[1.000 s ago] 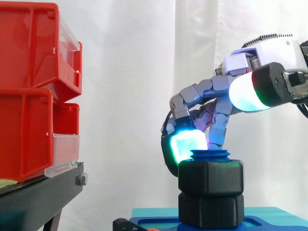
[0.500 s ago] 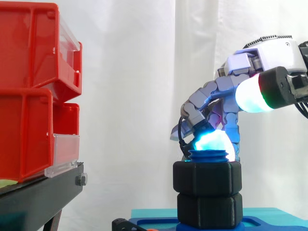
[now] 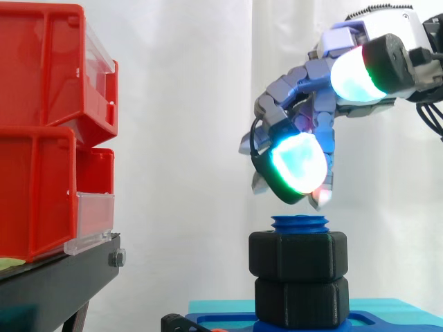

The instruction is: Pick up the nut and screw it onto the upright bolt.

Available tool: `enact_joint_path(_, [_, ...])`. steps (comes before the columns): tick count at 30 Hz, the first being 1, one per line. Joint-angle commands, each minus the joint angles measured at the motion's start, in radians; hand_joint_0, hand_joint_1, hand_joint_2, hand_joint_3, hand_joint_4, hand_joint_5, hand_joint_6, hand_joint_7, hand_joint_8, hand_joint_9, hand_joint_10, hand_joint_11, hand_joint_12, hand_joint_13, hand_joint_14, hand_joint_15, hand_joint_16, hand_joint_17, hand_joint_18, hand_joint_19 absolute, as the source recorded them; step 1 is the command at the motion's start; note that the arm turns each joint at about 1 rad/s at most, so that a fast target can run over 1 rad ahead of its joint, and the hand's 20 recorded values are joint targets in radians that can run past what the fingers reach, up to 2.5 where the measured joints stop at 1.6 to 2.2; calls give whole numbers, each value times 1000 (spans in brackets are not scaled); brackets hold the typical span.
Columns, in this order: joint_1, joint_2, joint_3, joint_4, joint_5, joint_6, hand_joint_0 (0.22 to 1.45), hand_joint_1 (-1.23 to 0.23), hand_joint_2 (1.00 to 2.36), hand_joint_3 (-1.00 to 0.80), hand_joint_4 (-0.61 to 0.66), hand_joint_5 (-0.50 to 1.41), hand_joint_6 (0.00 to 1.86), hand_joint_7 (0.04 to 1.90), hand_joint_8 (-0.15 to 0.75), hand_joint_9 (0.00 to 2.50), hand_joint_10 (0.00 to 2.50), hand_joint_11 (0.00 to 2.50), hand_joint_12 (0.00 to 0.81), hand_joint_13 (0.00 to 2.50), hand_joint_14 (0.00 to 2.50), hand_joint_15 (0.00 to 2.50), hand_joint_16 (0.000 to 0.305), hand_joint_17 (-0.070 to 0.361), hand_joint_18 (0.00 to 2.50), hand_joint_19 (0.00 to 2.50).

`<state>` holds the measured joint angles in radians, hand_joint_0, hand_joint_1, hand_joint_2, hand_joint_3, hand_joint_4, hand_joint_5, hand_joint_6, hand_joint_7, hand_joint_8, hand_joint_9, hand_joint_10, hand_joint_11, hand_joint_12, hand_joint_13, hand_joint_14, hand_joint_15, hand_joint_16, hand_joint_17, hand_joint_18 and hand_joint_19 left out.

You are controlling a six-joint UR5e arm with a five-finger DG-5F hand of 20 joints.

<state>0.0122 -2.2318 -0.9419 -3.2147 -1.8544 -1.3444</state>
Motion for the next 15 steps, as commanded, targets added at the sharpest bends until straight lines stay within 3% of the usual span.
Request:
enact_joint_path(1, [11,-2,-5,19,9,2,502,-224,1000,-500,267,-7,505,1156,290,1166,0,0,240,695,0,0,17,39,281,0])
enact_joint_path(8, [49,0,-103,145,70,33,496,-220,1000,-500,299,-51,504,928,279,1056,0,0,258,642,0,0,21,46,239,0])
enact_joint_path(15, [66,-2,-110,177,89,33,488,-205,1000,-500,246,-87,503,745,260,935,0,0,275,571,0,0,25,55,166,0])
